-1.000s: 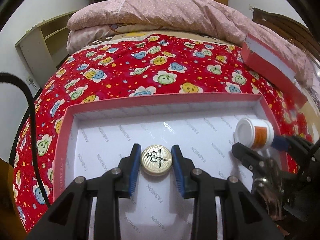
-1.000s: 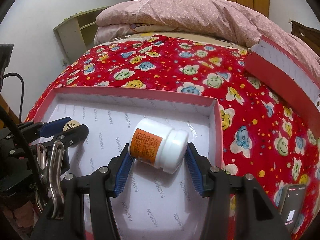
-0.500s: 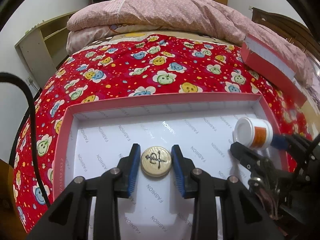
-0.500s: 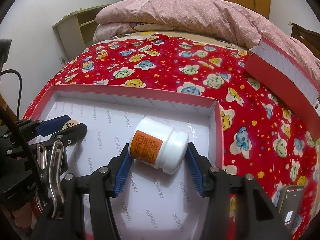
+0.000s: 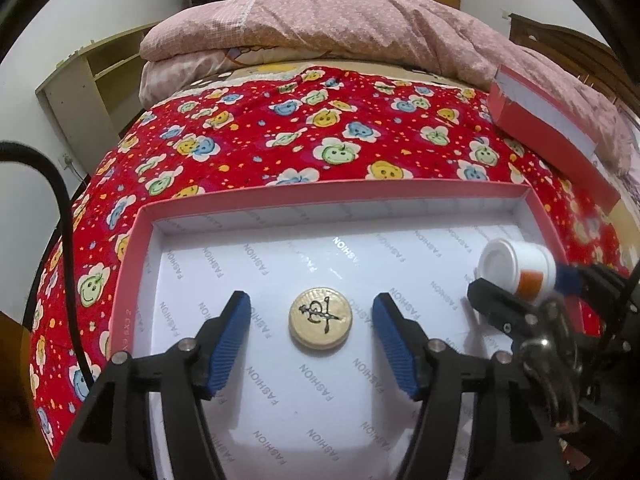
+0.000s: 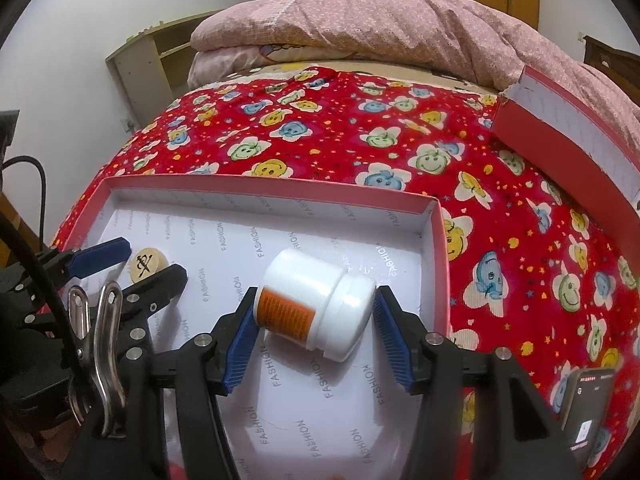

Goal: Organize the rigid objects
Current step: 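Open the left tool to drop the chess piece while the right tool releases the pill bottle into the tray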

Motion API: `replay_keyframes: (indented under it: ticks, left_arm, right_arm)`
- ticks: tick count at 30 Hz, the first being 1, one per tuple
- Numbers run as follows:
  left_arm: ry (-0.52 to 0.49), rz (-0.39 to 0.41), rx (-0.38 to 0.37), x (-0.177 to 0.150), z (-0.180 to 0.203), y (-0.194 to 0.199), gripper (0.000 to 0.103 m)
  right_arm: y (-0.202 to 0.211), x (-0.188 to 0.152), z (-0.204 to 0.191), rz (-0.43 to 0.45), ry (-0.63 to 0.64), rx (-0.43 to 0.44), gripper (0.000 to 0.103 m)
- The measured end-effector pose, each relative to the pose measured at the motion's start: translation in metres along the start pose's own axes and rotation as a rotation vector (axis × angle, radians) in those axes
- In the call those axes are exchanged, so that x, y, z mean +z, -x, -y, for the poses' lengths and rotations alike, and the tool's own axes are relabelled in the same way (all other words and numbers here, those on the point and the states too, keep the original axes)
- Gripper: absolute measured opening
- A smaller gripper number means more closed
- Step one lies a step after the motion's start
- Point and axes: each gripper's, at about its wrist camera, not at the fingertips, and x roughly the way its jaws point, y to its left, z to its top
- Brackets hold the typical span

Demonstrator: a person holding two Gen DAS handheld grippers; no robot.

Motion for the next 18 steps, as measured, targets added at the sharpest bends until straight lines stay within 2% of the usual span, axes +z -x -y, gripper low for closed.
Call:
replay_keyframes:
  ticks: [10,16,18]
  left_arm:
    - [0.002,0.009,0.006,0.000,-0.002,0.001,0.067]
    - [0.002,0.034,-0.005,-0.001,-0.006,0.014,0.068]
    - [0.001,0.041,-0.010,-0.001,-0.005,0.021,0.068]
  right_arm:
    - [0.001,-0.001,-0.003,0.010,0.014,-0.010,0.061]
    - [0.014,0.002,-0.002,0.038,-0.006,-0.007,0.077]
    - [0.022,0.004,-0.003,0.056,-0.003,-0.010,0.077]
